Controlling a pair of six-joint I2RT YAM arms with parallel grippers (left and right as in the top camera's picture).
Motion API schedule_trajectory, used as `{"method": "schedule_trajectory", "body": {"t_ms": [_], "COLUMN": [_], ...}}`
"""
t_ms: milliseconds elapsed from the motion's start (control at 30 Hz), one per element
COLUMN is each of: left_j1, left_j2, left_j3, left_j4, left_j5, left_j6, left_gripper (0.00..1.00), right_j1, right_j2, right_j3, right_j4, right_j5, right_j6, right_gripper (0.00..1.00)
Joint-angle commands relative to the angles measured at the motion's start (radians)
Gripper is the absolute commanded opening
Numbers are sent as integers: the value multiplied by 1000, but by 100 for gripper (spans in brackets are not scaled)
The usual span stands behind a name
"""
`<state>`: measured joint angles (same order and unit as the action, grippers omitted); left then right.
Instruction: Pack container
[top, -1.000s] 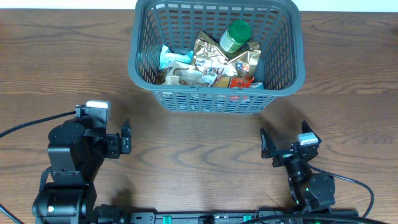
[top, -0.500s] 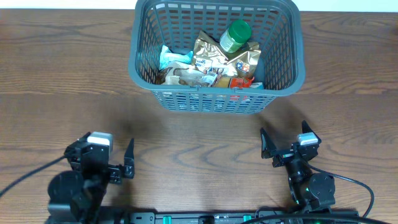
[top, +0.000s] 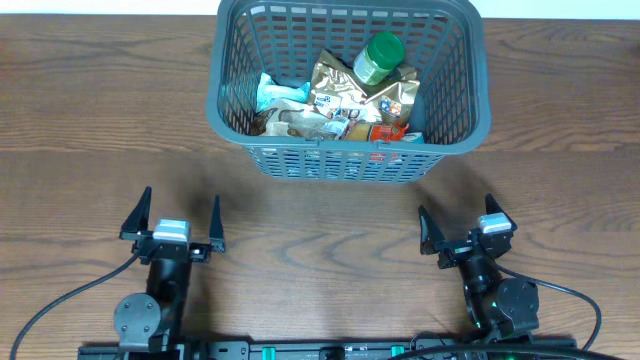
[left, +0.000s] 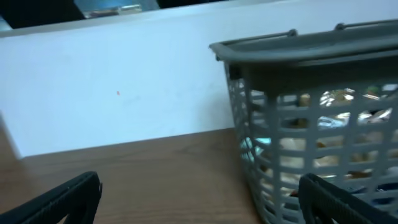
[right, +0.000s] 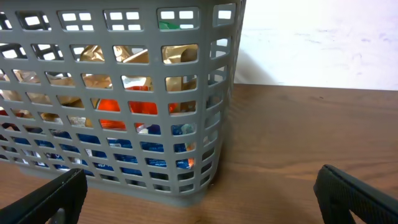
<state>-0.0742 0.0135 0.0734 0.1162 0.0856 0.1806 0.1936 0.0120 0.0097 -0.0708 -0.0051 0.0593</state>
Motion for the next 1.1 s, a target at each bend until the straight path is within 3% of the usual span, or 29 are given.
{"method": "schedule_trajectory", "body": {"t_ms": [0, 100, 333, 467, 633, 1067], "left_j1": [-5, -5, -5, -5, -5, -6], "left_j2": [-12, -12, -11, -12, -12, -10], "left_j3": [-40, -71, -69, -69, -69, -69], "left_j4": [38, 40, -181, -179, -179, -176], "left_j5": [-49, -48, 46, 53, 53, 53], "left_j6": [9, -4, -32, -55, -168, -179], "left_gripper": [98, 98, 98, 99, 98, 98], "right_j1": [-3, -3, -3, -3, -3, -3], "right_j2": [-7, -7, -7, -7, -7, -7], "right_j3": [-5, -5, -5, -5, -5, -5], "right_j4": [-2, -2, -2, -2, -2, -2], "right_j5": [-6, -6, -6, -6, -6, -3], "right_j6": [6, 6, 7, 6, 7, 6], "right_gripper": [99, 99, 99, 99, 99, 99]}}
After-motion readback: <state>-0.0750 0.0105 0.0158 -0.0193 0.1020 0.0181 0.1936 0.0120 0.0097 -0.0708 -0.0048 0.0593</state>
